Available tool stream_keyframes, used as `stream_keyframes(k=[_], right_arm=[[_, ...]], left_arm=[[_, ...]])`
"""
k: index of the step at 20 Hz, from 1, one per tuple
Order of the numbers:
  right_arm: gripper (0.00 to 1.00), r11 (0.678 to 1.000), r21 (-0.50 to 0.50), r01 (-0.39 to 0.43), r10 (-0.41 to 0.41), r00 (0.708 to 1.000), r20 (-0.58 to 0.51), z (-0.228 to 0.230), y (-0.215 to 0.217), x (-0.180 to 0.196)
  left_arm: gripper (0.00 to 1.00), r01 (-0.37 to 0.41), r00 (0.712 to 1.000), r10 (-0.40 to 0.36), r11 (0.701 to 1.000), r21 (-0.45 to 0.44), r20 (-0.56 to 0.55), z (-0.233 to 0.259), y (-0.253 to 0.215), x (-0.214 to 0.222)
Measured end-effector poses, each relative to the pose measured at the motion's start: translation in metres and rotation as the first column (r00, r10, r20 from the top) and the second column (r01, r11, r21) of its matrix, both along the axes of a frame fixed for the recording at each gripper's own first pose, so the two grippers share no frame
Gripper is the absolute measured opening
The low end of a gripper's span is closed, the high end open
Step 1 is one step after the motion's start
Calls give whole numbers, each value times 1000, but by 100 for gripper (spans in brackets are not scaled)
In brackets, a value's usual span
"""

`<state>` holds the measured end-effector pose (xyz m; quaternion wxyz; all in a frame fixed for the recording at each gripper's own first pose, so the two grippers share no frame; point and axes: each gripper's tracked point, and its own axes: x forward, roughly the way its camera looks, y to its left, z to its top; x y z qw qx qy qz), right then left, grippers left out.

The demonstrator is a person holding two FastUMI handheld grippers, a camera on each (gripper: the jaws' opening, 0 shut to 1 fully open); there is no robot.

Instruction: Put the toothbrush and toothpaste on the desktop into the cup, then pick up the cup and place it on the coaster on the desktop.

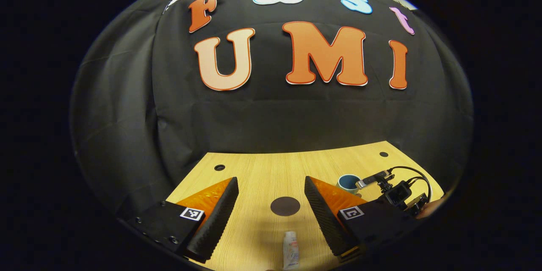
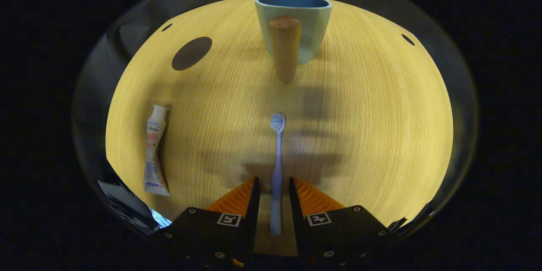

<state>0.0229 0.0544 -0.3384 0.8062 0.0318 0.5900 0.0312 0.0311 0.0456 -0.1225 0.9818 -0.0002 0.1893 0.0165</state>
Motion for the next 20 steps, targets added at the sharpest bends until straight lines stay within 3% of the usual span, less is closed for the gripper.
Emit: stream_keyframes(k=[1, 3, 6, 11, 15, 18, 19, 20], right_arm=[[28, 1000, -9, 17, -17, 1000, -3, -1, -5, 1], [11, 999, -2, 33, -33, 999, -13, 0, -6, 1], [7, 996, 66, 58, -59, 998, 13, 9, 5, 1], [7, 995, 84, 46, -55, 993, 101, 36, 2, 0], [7, 993, 107, 51, -68, 984, 165, 52, -7, 2], [7, 991, 112, 74, -96, 973, 208, 68, -18, -8], [7, 990, 117, 78, -102, 971, 215, 71, -19, -8], [7, 988, 126, 84, -111, 968, 227, 73, -22, -9]], left_arm=[[100, -2, 1000, 2, 1000, -1, -15, -3, 0, 1], [100, -5, 997, 4, 1000, -19, -74, -21, 1, -1], [100, 47, 978, -62, 996, -78, -201, -57, -12, -4], [100, 57, 883, -120, 987, -151, -454, -122, -18, -26], [98, 104, 730, -209, 975, -196, -651, -199, -32, -45], [100, 169, 615, -215, 976, -140, -758, -242, -30, -48], [98, 170, 597, -208, 977, -131, -775, -251, -28, -44], [100, 158, 555, -206, 977, -140, -806, -264, -27, -39]])
